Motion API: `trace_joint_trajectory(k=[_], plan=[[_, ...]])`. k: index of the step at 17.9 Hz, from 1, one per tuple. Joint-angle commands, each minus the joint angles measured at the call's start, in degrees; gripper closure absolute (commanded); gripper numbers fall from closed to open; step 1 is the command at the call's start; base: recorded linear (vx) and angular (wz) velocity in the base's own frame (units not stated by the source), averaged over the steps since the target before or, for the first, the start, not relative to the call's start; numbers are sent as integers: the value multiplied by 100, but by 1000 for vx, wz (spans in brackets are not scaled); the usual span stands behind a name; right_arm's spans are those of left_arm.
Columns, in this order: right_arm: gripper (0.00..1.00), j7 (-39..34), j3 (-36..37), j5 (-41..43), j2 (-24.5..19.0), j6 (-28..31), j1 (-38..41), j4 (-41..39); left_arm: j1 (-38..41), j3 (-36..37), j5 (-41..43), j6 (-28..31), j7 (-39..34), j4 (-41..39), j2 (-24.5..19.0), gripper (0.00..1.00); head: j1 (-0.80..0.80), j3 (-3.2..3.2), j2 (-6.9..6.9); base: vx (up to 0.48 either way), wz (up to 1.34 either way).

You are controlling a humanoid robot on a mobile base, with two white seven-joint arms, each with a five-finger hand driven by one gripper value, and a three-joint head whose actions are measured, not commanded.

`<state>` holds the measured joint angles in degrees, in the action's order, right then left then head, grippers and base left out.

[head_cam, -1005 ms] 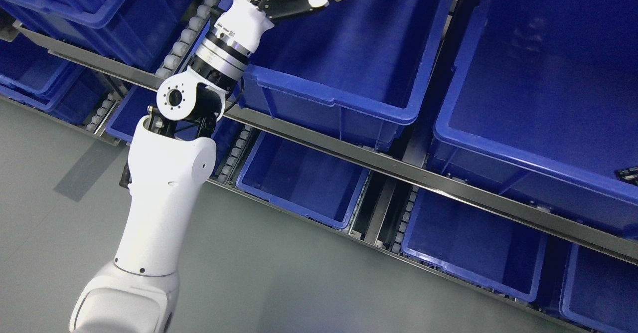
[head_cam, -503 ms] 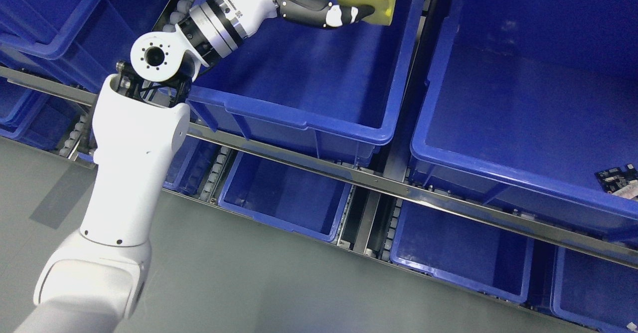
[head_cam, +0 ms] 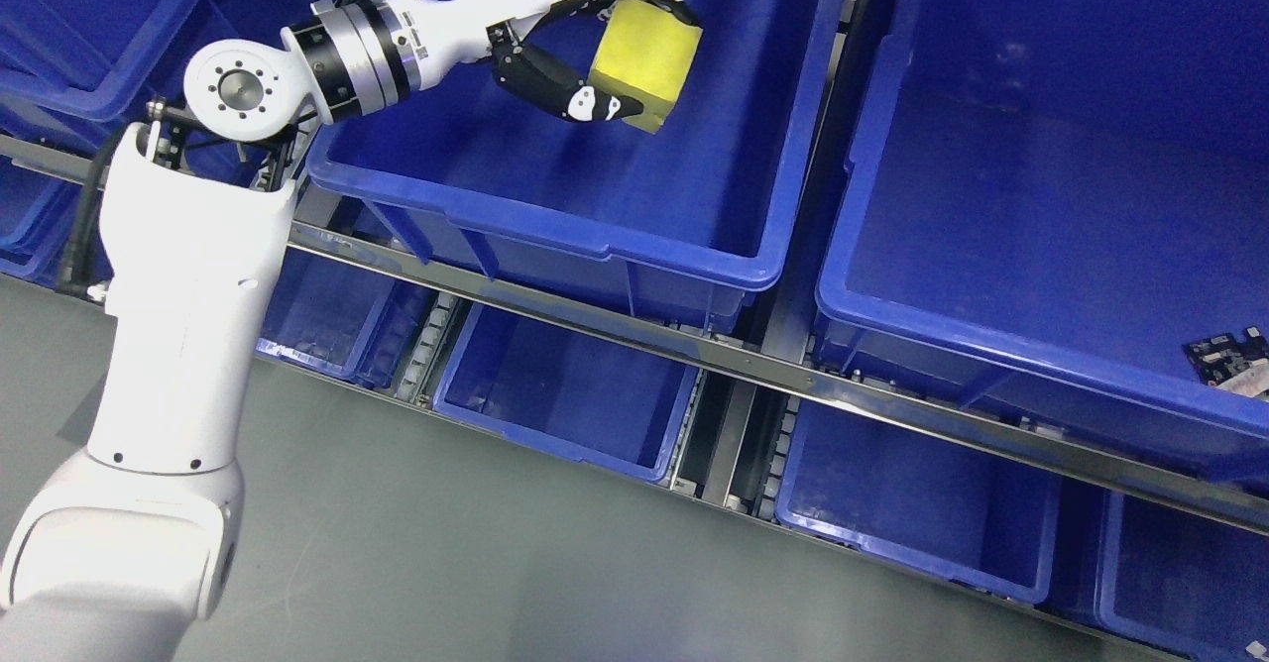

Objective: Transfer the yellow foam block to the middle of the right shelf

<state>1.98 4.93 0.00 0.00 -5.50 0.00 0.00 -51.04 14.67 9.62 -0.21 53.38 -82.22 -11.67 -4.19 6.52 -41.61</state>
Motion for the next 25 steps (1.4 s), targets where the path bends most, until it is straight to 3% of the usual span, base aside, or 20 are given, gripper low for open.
trace_joint_trajectory(k=[1,3,7,10,12,18,20,25], plan=[[0,-4,-1,-18,100,5,9,-100,24,-140,469,-5,-30,302,14,21,0,0,0,0,0],[0,-4,-1,-18,100,5,9,-100,24,-183,733,-5,-73,522,383,3,0,0,0,0,0],[0,-4,-1,-18,100,5,9,-100,190,-507,769,-14,-354,628,1067,0,0,0,-1,0,0],[0,-4,-1,-18,100,5,9,-100,165,-877,543,4,-670,620,1067,0,0,0,-1,0,0],[0,-4,-1,-18,100,5,9,-100,121,-921,-167,12,-1230,620,1067,0,0,0,-1,0,0],[0,-4,-1,-18,100,5,9,-100,-11,-878,-2366,4,-4631,480,1067,0,0,0,-1,0,0],[0,-4,-1,-18,100,5,9,-100,59,-659,-2675,91,-4951,269,1067,0,0,0,-1,0,0],[0,-4,-1,-18,100,5,9,-100,375,-351,-2973,1021,-4952,-486,1067,0,0,0,-1,0,0]])
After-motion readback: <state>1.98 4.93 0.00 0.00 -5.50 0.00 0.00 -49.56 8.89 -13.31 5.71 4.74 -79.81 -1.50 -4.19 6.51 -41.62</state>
